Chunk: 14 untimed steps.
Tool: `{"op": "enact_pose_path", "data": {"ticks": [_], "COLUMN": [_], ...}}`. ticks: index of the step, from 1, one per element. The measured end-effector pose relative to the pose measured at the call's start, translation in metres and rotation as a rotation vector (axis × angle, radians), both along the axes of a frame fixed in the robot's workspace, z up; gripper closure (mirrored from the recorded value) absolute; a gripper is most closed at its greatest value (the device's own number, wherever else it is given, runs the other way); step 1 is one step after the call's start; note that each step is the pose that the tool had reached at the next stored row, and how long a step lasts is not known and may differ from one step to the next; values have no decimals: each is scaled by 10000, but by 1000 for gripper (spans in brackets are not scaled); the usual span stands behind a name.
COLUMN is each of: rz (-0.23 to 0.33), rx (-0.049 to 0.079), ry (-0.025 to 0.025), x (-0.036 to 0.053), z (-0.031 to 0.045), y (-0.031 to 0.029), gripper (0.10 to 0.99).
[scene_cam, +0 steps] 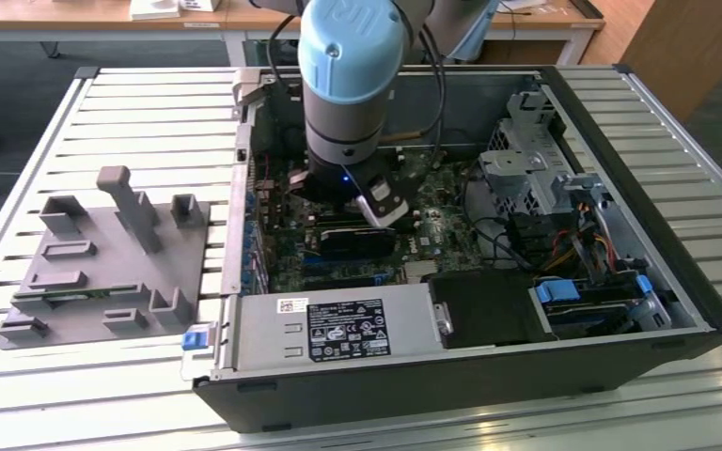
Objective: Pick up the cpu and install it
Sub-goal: 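Install the second cpu locking lever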
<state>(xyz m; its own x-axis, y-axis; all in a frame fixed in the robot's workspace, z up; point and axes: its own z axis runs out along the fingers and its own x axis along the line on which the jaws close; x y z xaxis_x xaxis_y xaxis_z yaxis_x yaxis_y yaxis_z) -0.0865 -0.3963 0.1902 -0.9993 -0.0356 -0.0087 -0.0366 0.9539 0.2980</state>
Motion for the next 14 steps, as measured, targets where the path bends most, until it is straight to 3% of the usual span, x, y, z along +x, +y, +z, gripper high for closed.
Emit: {"op": "enact_pose_path", "data": {"ticks": [7, 14], "rz": [0, 0], "rx": [16, 39], "ry": [0, -1], "x": [-1, 0], "z": [-7, 145], "y": [-6, -7], "gripper": [980, 980]}}
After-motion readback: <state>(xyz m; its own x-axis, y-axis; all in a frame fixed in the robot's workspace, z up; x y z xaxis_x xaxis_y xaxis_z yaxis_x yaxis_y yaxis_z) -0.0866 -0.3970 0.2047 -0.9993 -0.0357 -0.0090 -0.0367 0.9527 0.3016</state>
